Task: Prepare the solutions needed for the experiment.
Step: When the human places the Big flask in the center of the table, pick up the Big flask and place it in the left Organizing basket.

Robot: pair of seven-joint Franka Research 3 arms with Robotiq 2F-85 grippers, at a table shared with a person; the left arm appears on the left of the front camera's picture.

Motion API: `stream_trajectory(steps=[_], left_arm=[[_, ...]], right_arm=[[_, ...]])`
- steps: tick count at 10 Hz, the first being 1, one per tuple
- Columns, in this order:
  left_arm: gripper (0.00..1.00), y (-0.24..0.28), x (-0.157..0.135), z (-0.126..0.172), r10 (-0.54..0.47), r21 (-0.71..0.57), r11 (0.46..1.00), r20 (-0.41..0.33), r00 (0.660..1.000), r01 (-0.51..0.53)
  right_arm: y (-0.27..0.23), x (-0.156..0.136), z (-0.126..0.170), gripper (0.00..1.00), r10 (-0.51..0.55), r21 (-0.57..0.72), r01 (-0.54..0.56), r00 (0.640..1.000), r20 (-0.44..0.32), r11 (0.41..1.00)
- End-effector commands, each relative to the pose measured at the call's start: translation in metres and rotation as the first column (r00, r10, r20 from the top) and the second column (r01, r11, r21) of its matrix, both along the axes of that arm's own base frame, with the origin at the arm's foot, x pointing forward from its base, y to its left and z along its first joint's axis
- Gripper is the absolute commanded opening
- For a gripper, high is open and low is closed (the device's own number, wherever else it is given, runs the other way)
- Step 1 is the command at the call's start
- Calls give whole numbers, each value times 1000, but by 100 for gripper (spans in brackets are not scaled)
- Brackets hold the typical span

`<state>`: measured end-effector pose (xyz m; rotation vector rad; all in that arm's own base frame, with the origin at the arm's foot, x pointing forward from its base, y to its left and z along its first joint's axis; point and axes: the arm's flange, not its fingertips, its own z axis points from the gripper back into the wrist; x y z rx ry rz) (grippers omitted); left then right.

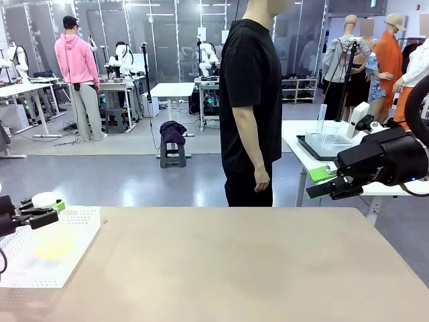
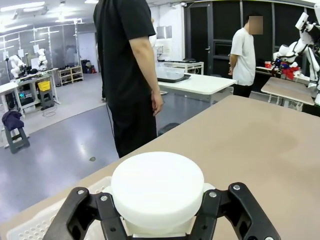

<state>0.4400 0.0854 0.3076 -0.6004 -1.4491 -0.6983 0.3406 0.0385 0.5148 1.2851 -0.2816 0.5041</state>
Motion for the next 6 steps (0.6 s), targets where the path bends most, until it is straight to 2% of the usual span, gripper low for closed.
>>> stream_trajectory(steps=[1, 6], left_arm=[[0, -1, 4, -6, 55, 5, 998, 18, 998, -55], [0, -10, 6, -32, 125, 36, 991, -3, 992, -125]], right_arm=[[-1, 2, 1, 64, 7, 8, -7, 1000, 16, 1000], [-1, 2, 1, 64, 7, 8, -7, 1000, 16, 1000]])
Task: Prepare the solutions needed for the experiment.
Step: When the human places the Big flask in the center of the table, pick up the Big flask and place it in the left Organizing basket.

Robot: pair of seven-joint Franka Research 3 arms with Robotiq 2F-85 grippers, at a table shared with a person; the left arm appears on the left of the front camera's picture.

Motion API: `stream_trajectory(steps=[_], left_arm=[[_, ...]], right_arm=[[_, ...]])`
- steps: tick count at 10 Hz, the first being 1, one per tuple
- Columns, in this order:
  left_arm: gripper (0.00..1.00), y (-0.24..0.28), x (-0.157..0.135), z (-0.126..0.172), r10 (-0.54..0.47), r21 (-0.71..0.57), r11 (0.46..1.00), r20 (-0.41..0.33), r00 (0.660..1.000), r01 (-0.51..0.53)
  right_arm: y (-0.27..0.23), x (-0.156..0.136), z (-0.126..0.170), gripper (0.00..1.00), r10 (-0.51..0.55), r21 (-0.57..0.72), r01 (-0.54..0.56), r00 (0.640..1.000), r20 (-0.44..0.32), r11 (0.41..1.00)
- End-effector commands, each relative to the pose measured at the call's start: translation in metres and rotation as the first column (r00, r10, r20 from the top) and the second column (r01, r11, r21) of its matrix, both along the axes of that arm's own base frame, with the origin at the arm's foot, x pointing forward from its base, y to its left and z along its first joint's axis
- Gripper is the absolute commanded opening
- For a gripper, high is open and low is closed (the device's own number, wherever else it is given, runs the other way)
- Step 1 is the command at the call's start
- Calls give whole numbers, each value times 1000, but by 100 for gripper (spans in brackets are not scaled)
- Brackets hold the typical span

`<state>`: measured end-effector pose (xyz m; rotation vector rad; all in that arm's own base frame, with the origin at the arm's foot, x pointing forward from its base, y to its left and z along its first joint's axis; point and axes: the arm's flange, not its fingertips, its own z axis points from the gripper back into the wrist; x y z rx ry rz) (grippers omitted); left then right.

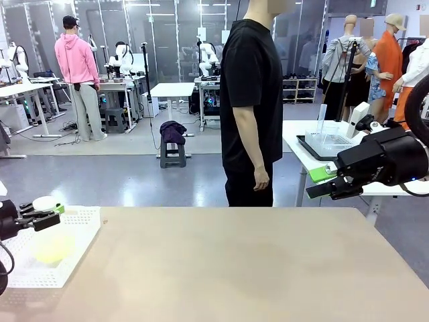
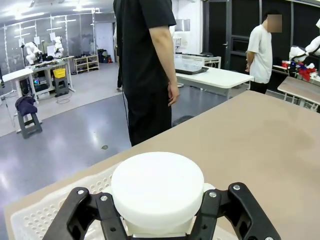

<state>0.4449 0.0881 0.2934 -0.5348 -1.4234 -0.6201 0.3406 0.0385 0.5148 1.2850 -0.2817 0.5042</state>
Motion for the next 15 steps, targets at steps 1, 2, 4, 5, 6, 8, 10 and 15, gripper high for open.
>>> stream_trajectory(steps=[1, 2, 4, 5, 6, 8, 10, 15], left_arm=[[0, -16, 0, -21, 34, 26, 999, 46, 998, -35], [0, -19, -2, -25, 33, 24, 999, 50, 998, -34], [0, -21, -7, -29, 19, 7, 1000, 56, 998, -19], [37, -20, -9, -29, 13, 7, 1000, 51, 999, -14], [42, -20, -10, -29, 11, 23, 1000, 46, 999, -12], [62, -20, -11, -28, 14, 26, 1000, 31, 999, -15], [77, -7, 1, 4, 6, -7, 1000, 3, 1000, -6], [77, -6, -1, 2, 9, -10, 1000, -7, 1000, -9]], right_arm=[[-1, 2, 1, 64, 7, 8, -7, 1000, 16, 1000], [-1, 2, 1, 64, 7, 8, -7, 1000, 16, 1000], [-1, 2, 1, 64, 7, 8, -7, 1000, 16, 1000], [-1, 2, 1, 64, 7, 8, -7, 1000, 16, 1000], [-1, 2, 1, 64, 7, 8, -7, 1000, 16, 1000], [-1, 2, 1, 64, 7, 8, -7, 1000, 16, 1000], [-1, 2, 1, 64, 7, 8, -7, 1000, 16, 1000], [-1, 2, 1, 64, 7, 8, -7, 1000, 16, 1000]])
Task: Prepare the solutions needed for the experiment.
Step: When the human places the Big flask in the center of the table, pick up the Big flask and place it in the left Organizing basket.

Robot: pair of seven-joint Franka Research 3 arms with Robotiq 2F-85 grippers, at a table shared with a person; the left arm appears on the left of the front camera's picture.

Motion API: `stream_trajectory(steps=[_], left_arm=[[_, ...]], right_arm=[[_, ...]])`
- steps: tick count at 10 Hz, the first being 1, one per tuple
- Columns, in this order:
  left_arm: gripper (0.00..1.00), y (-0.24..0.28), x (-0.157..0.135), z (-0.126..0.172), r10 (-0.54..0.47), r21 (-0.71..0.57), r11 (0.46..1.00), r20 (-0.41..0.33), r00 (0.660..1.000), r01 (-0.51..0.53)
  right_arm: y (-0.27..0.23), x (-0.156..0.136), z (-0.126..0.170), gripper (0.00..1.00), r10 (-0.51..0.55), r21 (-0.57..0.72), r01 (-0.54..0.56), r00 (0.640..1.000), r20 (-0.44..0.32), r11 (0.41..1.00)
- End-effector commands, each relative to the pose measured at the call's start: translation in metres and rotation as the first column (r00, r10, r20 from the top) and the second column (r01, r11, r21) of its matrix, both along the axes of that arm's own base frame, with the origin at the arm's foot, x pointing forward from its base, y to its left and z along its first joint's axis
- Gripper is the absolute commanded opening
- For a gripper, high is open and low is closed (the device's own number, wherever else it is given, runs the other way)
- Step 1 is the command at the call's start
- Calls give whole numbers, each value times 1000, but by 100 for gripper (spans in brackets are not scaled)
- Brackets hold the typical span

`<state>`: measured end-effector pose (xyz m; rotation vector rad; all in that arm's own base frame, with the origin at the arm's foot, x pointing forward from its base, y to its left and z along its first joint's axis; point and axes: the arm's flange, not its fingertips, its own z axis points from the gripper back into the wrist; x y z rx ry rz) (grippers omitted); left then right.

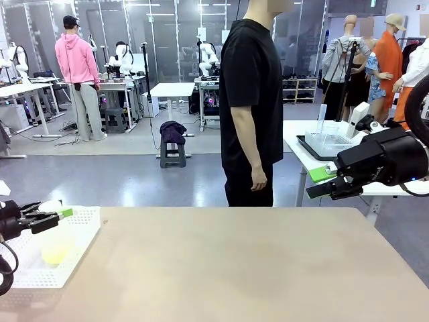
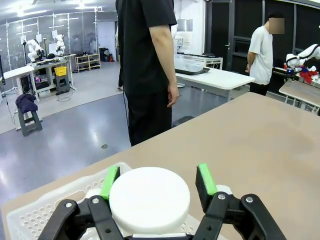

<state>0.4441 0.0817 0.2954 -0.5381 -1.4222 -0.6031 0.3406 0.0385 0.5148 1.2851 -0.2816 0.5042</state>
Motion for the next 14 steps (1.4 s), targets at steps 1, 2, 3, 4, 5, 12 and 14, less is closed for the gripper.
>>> stream_trajectory(steps=[1, 2, 3, 4, 5, 12, 14], left_arm=[[96, 8, -6, -1, 40, 52, 998, 6, 999, -40], [97, 17, -11, 0, 58, 80, 995, -5, 998, -58], [100, 27, -18, 1, 63, 99, 993, -11, 998, -62], [100, 37, -28, 1, 62, 93, 994, -5, 998, -61], [100, 45, -38, 4, 64, 78, 995, 5, 998, -64], [100, 96, -120, 62, 132, -42, 991, 211, 969, -126], [100, 80, -113, 108, 83, 8, 996, 330, 940, -90]], right_arm=[[-1, 2, 1, 64, 7, 8, -7, 1000, 16, 1000], [-1, 2, 1, 64, 7, 8, -7, 1000, 16, 1000], [-1, 2, 1, 64, 7, 8, -7, 1000, 16, 1000], [-1, 2, 1, 64, 7, 8, -7, 1000, 16, 1000], [-1, 2, 1, 64, 7, 8, -7, 1000, 16, 1000], [-1, 2, 1, 64, 7, 8, -7, 1000, 16, 1000], [-1, 2, 1, 64, 7, 8, -7, 1000, 16, 1000]])
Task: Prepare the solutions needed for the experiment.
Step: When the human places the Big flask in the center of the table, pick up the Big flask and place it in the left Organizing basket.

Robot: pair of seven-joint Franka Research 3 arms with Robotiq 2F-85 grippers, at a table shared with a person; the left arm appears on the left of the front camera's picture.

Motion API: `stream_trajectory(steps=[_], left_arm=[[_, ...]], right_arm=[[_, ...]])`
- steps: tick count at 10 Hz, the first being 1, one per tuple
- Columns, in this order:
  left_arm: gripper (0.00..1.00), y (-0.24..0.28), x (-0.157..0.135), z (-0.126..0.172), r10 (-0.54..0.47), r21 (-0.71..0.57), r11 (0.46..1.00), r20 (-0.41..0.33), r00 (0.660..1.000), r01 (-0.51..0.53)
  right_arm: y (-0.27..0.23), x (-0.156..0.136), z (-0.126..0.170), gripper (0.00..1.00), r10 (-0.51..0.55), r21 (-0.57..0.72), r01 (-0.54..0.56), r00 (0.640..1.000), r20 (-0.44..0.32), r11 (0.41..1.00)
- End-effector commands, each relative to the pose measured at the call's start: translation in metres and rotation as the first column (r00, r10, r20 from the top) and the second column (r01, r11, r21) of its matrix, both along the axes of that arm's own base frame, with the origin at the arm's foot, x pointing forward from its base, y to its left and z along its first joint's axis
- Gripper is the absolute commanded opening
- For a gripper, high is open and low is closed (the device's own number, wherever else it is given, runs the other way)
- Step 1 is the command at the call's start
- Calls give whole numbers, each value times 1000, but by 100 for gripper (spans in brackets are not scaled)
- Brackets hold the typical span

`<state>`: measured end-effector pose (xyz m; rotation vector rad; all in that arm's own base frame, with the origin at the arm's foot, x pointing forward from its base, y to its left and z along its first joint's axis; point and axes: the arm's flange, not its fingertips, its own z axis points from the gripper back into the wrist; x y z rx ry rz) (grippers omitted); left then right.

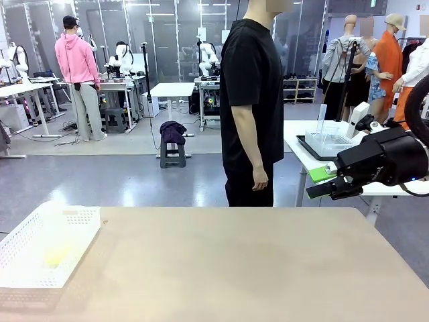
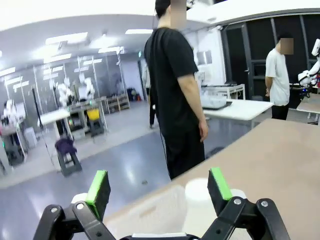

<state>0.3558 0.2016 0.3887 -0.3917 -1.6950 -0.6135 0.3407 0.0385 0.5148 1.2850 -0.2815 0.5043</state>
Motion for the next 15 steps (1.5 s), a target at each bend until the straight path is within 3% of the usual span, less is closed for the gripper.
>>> stream_trajectory(steps=[1, 2, 4, 6, 7, 8, 9, 10, 11, 12, 15], left_arm=[[100, -54, -19, 45, -36, 95, 995, 131, 991, 24], [100, -71, -15, 78, -70, 165, 985, 183, 981, 40], [100, -89, -7, 110, -113, 245, 968, 214, 970, 59], [100, -96, -4, 125, -219, 297, 943, 201, 955, 153], [100, -101, 1, 129, -313, 306, 918, 159, 936, 254], [100, -110, 7, 130, -396, 386, 863, 121, 910, 324], [100, -117, 8, 131, -436, 533, 789, 138, 889, 305], [100, -144, 16, 134, -465, 586, 752, 148, 873, 301], [100, -163, 24, 134, -478, 602, 742, 166, 863, 295], [100, -132, 6, 129, -422, 479, 817, 115, 899, 322], [100, -132, 6, 129, -422, 479, 817, 115, 899, 322]], right_arm=[[-1, 2, 1, 64, 7, 8, -7, 1000, 16, 1000], [-1, 2, 1, 64, 7, 8, -7, 1000, 16, 1000], [-1, 2, 1, 64, 7, 8, -7, 1000, 16, 1000], [-1, 2, 1, 64, 7, 8, -7, 1000, 16, 1000], [-1, 2, 1, 64, 7, 8, -7, 1000, 16, 1000], [-1, 2, 1, 64, 7, 8, -7, 1000, 16, 1000], [-1, 2, 1, 64, 7, 8, -7, 1000, 16, 1000], [-1, 2, 1, 64, 7, 8, -7, 1000, 16, 1000], [-1, 2, 1, 64, 7, 8, -7, 1000, 16, 1000], [-1, 2, 1, 64, 7, 8, -7, 1000, 16, 1000], [-1, 2, 1, 64, 7, 8, -7, 1000, 16, 1000]])
